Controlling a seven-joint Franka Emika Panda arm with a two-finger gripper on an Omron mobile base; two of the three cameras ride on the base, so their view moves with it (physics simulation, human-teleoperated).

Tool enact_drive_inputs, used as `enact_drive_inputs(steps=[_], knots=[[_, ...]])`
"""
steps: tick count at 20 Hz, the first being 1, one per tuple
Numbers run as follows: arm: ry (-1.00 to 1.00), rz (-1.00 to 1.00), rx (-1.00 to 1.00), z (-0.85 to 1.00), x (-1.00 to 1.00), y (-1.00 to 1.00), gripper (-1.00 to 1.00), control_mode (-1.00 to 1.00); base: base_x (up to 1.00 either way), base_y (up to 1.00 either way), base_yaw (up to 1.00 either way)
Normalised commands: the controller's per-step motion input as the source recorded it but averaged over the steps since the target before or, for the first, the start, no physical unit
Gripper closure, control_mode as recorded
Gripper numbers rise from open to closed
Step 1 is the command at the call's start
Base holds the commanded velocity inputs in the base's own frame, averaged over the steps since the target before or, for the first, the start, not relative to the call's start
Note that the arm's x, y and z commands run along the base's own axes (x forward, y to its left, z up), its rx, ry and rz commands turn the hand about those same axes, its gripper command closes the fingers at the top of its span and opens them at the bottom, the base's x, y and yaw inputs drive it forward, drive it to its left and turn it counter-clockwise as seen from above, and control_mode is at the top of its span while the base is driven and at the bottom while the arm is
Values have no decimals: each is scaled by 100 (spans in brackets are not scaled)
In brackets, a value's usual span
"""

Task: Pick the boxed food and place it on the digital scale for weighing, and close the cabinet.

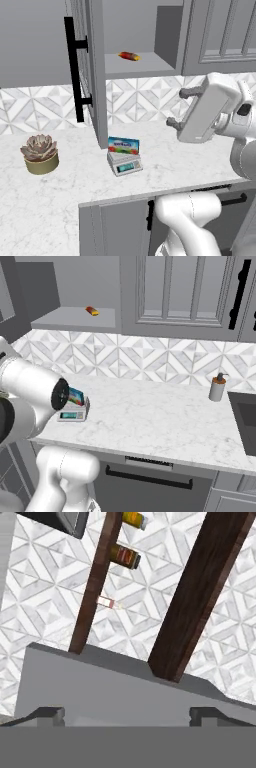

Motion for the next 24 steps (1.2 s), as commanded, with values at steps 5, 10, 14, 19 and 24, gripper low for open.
enact_drive_inputs(steps=[5,10,14,19,24], knots=[[-15,-10,6,-5,-100,99,-100,-100,0,0,0],[-28,-29,22,-3,-100,82,-100,-100,0,0,0],[-41,-39,21,-18,-98,97,-100,-100,0,0,0],[-51,-36,9,-60,-51,97,-100,-100,0,0,0],[-51,-22,20,-38,0,36,-100,-100,0,0,0]])
